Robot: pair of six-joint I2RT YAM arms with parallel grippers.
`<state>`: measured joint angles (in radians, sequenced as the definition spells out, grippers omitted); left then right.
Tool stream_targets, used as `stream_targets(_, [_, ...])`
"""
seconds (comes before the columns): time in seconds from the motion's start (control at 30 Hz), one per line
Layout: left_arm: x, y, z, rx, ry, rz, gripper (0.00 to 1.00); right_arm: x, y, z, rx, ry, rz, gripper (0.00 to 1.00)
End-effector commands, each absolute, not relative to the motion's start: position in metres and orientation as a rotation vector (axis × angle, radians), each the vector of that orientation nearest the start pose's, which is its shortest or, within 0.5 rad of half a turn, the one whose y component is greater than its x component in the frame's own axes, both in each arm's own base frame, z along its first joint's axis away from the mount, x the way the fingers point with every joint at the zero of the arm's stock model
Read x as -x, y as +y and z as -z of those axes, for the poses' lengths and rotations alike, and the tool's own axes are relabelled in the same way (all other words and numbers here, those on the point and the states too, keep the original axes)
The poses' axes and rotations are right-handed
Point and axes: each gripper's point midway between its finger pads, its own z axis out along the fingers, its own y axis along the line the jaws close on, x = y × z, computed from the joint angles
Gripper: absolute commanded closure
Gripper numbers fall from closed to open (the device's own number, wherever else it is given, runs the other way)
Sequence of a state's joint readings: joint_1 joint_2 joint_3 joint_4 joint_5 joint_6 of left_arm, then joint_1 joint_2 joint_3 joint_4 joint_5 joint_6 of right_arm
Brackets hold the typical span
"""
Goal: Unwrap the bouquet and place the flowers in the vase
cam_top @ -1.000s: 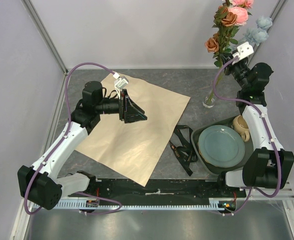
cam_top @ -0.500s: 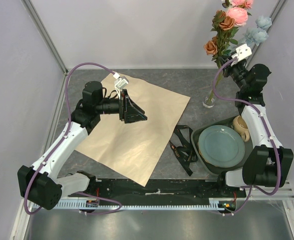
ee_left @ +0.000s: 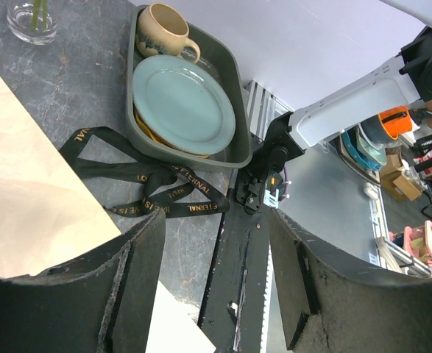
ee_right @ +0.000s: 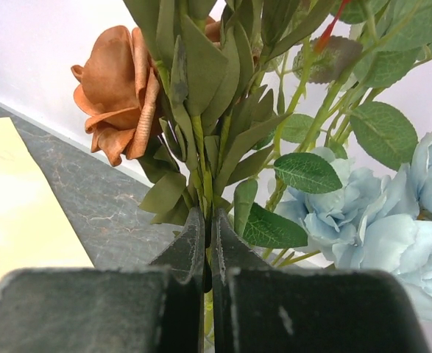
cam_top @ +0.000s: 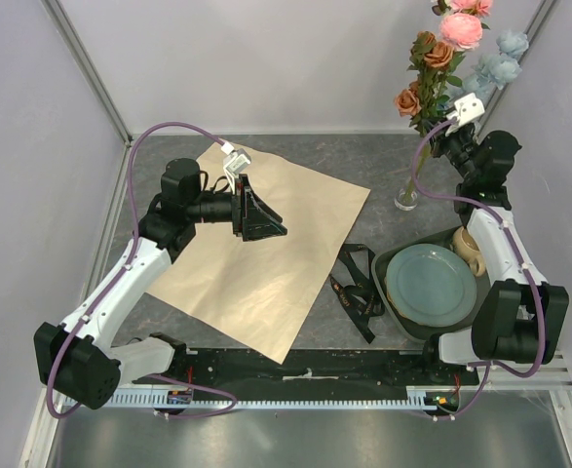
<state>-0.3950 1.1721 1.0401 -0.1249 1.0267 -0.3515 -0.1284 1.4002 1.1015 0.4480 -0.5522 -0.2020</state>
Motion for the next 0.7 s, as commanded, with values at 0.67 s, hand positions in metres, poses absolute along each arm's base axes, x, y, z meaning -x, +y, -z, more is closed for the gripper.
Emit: stream_targets(0.67, [-0.216, -0.266, -0.313, -0.833, 1.743, 1.472, 0.35, -0.459, 0.026, -0.309, 0.464, 1.417, -0.171, 1.00])
